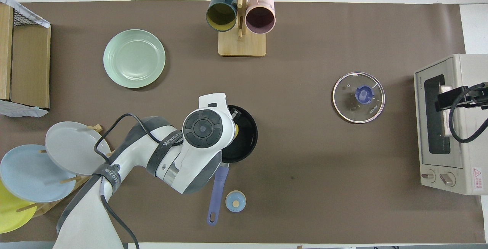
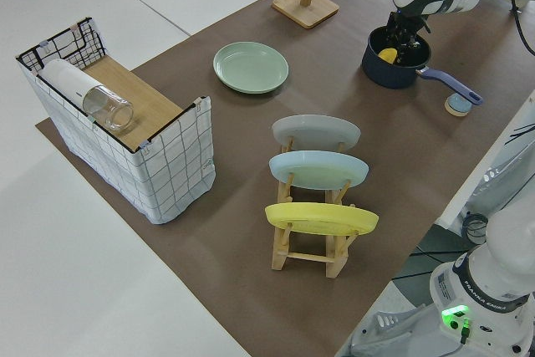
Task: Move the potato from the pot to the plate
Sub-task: 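Lift the yellow potato out of the saucepan with the left gripper, then carry the potato with the left gripper over the pale green plate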
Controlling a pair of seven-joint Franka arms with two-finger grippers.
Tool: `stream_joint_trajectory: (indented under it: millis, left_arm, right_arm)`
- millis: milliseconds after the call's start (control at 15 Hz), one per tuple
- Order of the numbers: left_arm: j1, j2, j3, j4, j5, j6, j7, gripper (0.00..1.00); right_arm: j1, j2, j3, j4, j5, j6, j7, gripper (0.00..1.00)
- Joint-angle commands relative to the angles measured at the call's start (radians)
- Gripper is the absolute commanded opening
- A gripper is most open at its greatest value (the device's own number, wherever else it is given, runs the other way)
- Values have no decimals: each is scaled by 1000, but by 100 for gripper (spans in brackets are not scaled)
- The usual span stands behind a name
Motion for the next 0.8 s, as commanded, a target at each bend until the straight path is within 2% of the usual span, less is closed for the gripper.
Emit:
stream_joint_trajectory:
  millis: [0, 267, 533, 733]
  left_arm:
    - [4, -42, -5, 29, 20, -75, -1, 0]
    - [33, -72, -2, 105, 13, -207, 77, 0]
    - [84, -66, -3, 204, 3, -314, 161, 0]
    - [179, -10, -2, 364, -55, -452, 334, 0]
  right_arm:
    - [-12, -25, 4, -31, 17, 16, 12, 100]
    - [-12, -25, 4, -31, 15, 16, 12, 100]
    - [-12, -25, 4, -31, 17, 16, 12, 100]
    - [-12, -25, 6, -31, 15, 16, 12, 100]
